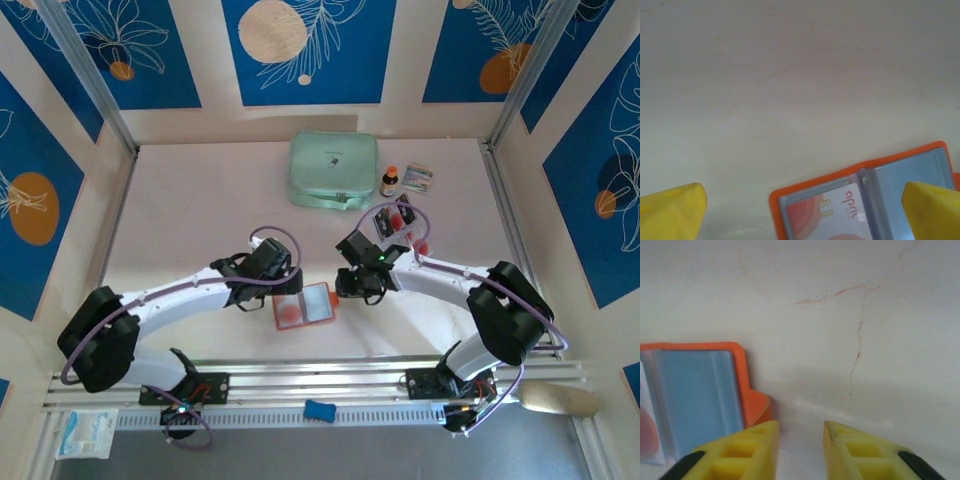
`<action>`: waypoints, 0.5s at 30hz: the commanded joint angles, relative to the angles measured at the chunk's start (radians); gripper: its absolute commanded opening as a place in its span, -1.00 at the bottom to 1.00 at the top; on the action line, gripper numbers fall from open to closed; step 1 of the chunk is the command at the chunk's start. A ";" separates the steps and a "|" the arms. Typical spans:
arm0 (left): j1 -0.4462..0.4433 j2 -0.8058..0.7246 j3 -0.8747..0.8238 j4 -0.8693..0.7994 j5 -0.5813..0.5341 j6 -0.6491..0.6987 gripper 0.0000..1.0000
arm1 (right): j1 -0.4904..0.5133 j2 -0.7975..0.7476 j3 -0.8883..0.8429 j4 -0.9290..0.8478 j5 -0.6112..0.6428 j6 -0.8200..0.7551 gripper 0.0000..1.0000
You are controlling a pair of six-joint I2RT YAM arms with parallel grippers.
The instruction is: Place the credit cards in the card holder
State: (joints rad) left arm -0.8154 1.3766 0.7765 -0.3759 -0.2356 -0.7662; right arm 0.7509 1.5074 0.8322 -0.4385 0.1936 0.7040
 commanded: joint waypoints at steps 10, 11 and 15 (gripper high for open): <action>-0.074 0.078 0.057 0.036 0.015 -0.040 1.00 | -0.043 -0.158 -0.116 0.043 -0.077 0.042 -0.79; -0.080 0.077 0.050 0.038 0.014 -0.046 1.00 | -0.040 -0.175 -0.120 0.052 -0.090 0.044 -0.79; -0.109 0.075 0.024 0.045 0.006 -0.072 1.00 | -0.027 -0.185 -0.106 0.099 -0.151 0.046 -0.80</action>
State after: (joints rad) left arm -0.9020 1.4487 0.8104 -0.3401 -0.2321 -0.8074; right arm 0.7113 1.3312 0.7212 -0.3775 0.1158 0.7334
